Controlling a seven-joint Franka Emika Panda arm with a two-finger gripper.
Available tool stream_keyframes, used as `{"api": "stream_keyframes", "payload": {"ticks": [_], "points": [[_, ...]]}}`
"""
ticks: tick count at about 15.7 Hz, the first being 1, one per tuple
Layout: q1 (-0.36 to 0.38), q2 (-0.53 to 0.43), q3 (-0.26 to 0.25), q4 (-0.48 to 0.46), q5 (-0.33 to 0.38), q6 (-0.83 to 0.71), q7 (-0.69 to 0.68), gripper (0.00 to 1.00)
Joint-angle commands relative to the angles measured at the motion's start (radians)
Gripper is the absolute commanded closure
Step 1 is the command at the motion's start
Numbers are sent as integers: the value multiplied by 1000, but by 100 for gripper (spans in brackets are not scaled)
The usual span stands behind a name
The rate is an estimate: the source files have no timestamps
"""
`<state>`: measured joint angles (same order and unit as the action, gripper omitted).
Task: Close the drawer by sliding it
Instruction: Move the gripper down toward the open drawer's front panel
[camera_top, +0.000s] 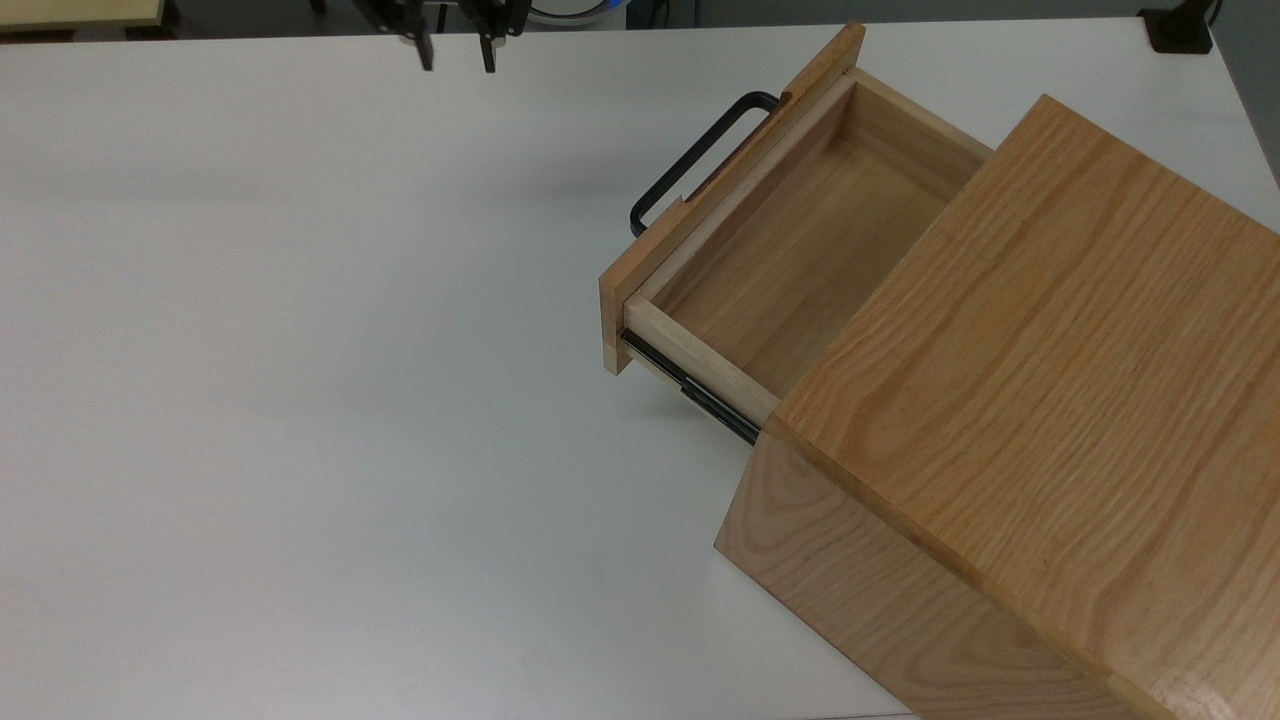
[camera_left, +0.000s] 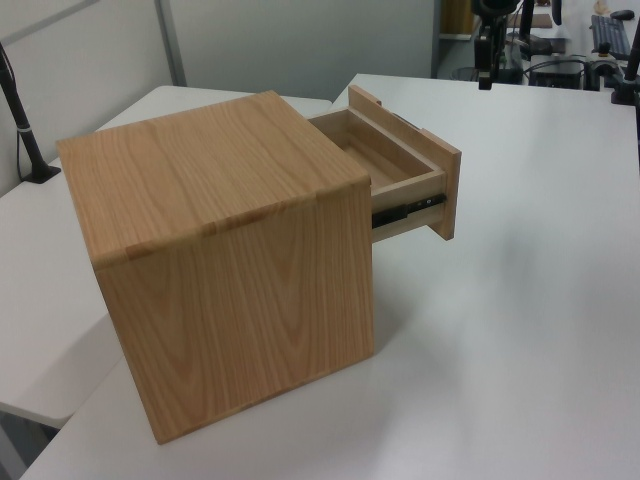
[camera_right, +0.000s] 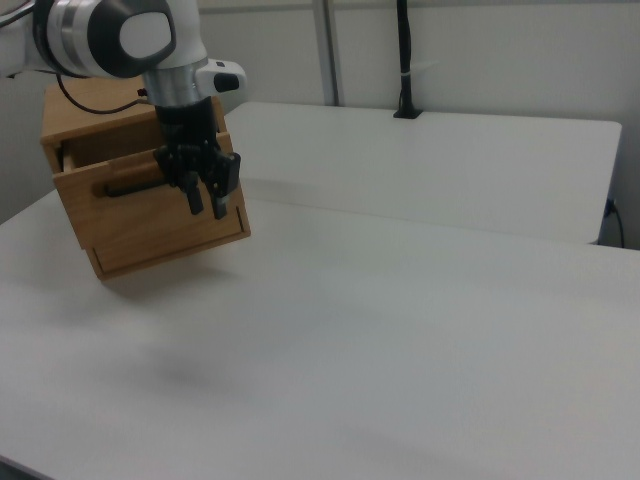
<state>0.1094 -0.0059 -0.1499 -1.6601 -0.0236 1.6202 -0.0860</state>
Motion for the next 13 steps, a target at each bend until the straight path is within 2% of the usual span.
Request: {"api": "stream_keyframes", "payload": {"ticks": [1, 3, 5, 7, 10, 13], "points": [[182, 12, -126, 0, 4, -36, -190, 94], [225, 17, -126, 0, -9, -57, -321, 99], [262, 20, -123, 0, -41, -69, -502, 99], [288, 29, -122, 2, -52, -74, -604, 100], [314, 53, -117, 11, -48, -57, -598, 100], [325, 102, -106, 23, -41, 35, -496, 100]]}}
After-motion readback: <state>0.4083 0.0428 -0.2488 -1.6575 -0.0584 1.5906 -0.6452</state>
